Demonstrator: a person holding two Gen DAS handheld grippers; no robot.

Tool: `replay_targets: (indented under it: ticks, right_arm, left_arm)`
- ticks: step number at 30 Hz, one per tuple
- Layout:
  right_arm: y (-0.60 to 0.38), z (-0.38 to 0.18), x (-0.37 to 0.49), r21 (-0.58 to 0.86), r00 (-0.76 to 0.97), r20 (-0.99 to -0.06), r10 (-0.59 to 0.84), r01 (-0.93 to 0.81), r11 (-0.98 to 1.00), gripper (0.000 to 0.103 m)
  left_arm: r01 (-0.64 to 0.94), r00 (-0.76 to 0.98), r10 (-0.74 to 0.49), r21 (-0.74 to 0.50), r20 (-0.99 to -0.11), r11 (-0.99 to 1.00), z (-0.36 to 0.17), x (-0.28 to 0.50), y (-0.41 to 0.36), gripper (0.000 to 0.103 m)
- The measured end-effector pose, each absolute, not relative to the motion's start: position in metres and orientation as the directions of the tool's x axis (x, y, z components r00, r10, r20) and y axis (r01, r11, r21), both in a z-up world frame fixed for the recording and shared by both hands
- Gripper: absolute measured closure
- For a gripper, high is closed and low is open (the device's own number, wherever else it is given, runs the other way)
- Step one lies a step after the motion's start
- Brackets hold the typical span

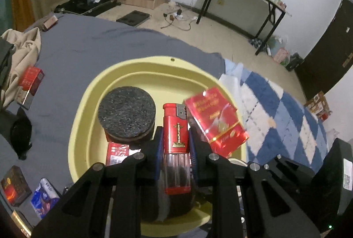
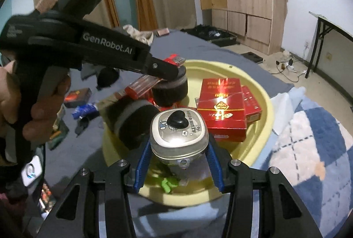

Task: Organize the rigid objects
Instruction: 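Lower the lighter and silver tin into the yellow tray and open both tools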

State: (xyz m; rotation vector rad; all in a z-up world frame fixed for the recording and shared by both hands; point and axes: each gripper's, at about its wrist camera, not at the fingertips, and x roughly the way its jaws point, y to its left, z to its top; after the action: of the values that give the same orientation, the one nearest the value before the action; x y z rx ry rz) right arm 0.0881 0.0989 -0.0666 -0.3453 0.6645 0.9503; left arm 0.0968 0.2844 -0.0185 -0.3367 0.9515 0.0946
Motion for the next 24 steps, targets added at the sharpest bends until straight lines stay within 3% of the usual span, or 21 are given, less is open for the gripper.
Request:
replay_targets:
  ticks: [14,16,18,20,22,23,24]
  right_arm:
    - [0.141,-0.088,0.096,-0.061,0.436,-0.668,0.603,-0.84,0.54,0.056]
    - [0.145,-0.088,0.097,-0.055,0.432,-0.668,0.606,-0.841,0.539,0.055]
    - [0.148,-0.087,0.098,-0.054,0.43,-0.662,0.614,-0.844,0.533,0.049]
    - [0.139,-0.083,0.099,-0.045,0.432,-0.652,0.624,-0.843,0.536,0.036]
    - [0.131,-0.076,0.097,-0.025,0.429,-0.634,0.643,-0.843,0.538,0.028]
    - [0.126,-0.074,0.096,-0.016,0.429,-0.627,0.651,-0.842,0.54,0.026]
    - [0.12,-0.069,0.095,-0.007,0.428,-0.619,0.658,-0.842,0.54,0.018]
  left_arm:
    - [-0.207,0.565,-0.157,-0.323,-0.81,0.923,-0.046,0.107,0.293,0.079]
    - [-0.216,0.568,-0.161,-0.335,-0.807,0.917,-0.044,0.106,0.295,0.067]
    - [-0.227,0.584,-0.148,-0.335,-0.798,0.914,-0.038,0.1,0.294,0.027]
    - [-0.213,0.617,-0.122,-0.315,-0.777,0.925,-0.025,0.092,0.287,0.016]
    - [-0.205,0.643,-0.105,-0.302,-0.758,0.931,-0.009,0.084,0.278,0.011]
    - [-0.205,0.651,-0.104,-0.306,-0.752,0.93,-0.002,0.081,0.273,0.001]
    - [-0.21,0.667,-0.09,-0.303,-0.74,0.93,0.008,0.077,0.267,0.0]
